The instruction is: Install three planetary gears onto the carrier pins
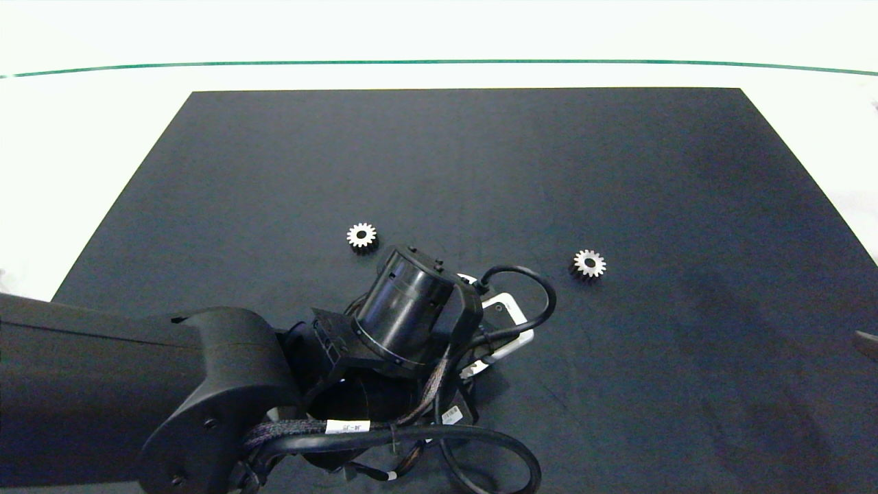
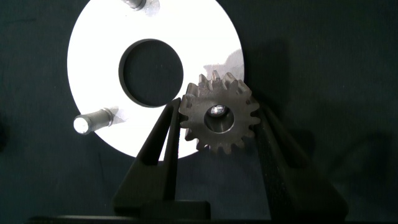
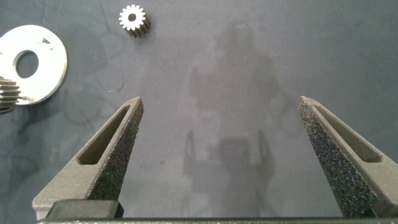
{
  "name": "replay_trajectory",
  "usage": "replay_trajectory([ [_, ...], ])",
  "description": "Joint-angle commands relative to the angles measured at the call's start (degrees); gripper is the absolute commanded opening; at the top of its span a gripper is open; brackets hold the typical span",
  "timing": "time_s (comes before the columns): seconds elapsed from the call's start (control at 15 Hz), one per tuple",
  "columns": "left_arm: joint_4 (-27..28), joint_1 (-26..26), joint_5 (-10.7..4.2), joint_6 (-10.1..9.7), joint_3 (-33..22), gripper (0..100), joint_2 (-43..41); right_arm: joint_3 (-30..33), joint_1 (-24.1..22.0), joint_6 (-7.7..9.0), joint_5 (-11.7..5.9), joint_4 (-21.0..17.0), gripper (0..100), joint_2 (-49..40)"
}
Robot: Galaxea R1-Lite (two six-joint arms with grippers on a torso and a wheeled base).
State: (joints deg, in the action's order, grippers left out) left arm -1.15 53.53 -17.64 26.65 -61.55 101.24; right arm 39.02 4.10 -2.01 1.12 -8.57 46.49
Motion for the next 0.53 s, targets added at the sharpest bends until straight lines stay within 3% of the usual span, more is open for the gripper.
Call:
replay_trajectory([
  [0.07, -0.1, 0.1, -0.2, 0.16, -0.2, 22, 0.0, -0.1, 0.0, -0.01, 0.2, 0.0, 100, 0.1],
  [0.27, -0.1, 0.0, -0.2, 0.25, -0.1, 22, 0.1, -0.2, 0.0, -0.01, 0.28, 0.0, 100, 0.1],
  [0.33, 0.2, 0.0, -0.2, 0.6, 0.0, 100, 0.1, -0.3, 0.0, -0.01, 0.28, 0.0, 100, 0.1],
  [0.53, 0.3, 0.1, -0.2, 1.3, -0.1, 100, 0.1, -0.3, 0.0, -0.01, 0.28, 0.0, 100, 0.1],
])
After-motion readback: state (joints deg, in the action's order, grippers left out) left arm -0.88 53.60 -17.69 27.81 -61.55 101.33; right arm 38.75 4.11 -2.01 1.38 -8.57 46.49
